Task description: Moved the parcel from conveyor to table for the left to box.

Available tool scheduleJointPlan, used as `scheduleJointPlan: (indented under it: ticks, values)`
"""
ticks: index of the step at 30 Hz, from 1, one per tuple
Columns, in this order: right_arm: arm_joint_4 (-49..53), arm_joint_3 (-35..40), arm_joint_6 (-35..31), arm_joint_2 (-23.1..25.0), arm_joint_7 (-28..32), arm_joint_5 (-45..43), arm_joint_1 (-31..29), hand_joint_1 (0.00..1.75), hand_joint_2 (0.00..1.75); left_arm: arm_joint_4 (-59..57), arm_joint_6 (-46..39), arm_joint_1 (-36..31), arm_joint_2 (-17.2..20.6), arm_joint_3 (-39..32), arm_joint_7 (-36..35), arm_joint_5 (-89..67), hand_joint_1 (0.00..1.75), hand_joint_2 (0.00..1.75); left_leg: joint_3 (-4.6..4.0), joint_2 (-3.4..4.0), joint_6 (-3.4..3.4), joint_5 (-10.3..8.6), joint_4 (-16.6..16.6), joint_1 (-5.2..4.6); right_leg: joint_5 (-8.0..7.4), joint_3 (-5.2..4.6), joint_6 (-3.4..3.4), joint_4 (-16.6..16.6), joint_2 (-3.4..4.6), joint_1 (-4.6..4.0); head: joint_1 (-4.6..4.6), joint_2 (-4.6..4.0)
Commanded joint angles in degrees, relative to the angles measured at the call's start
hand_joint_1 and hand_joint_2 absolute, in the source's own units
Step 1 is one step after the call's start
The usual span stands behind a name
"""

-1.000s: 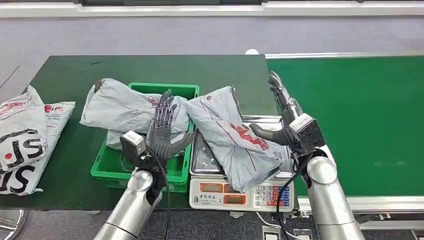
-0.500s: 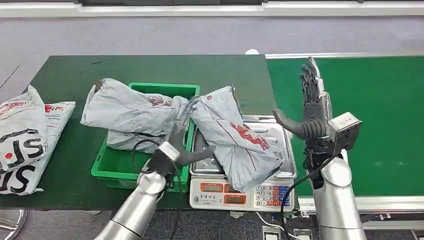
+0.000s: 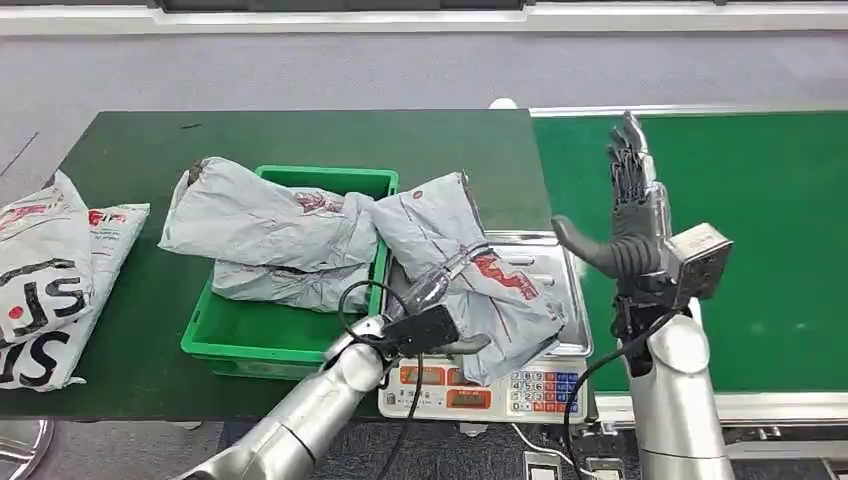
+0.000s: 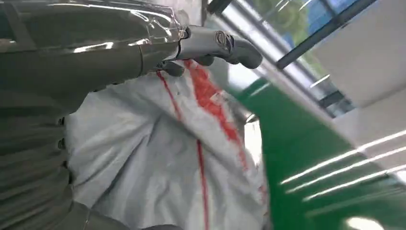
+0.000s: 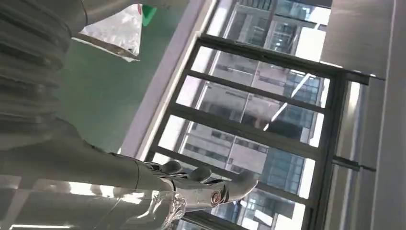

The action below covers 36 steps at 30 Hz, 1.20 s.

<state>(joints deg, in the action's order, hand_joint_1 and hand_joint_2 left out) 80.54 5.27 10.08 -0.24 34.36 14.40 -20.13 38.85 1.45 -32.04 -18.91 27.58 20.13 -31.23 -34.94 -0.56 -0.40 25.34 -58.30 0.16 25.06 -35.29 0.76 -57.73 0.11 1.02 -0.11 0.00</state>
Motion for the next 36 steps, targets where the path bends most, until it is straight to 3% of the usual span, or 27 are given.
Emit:
scheduleJointPlan:
  ticks: [1, 16, 17, 36]
  values:
    - [0.4, -2.7, 0.8, 2.2, -1.7, 1.5, 0.0, 0.00, 1.75, -11.8, 1.7, -4.2, 0.5, 6.1, -5.2, -3.9, 0.00, 1.75, 0.24, 0.06, 0.00, 0.05, 0.1, 0.03, 0.02, 0.26, -0.06, 0.1, 0.00, -0.05, 0.00, 0.00]
    - [2.1, -3.1, 1.1, 3.1, -2.4, 2.8, 1.8, 0.00, 1.75, -11.6, 1.2, -3.2, 0.3, 6.3, -7.2, -8.3, 0.00, 1.75, 0.14, 0.01, 0.00, 0.02, 0.1, 0.00, 0.02, 0.15, -0.03, 0.1, -0.03, -0.01, -0.02, 0.00]
    - [2.1, -3.0, 1.1, 3.2, -2.5, 3.0, 1.9, 0.00, 1.75, -11.2, 0.8, -3.1, 0.5, 6.6, -6.8, -9.1, 1.75, 1.75, 0.23, 0.04, 0.00, 0.04, 0.1, 0.01, 0.03, 0.25, -0.06, 0.1, -0.01, -0.03, -0.02, 0.00]
    - [3.7, -4.1, 1.8, 3.7, -2.3, 3.8, 3.8, 0.00, 1.75, -1.6, -5.4, 0.8, 1.7, -2.7, -0.6, -5.0, 1.75, 1.75, 0.14, 0.13, -0.01, 0.05, 0.1, 0.01, 0.00, 0.15, -0.05, 0.1, 0.08, -0.02, 0.00, 0.00]
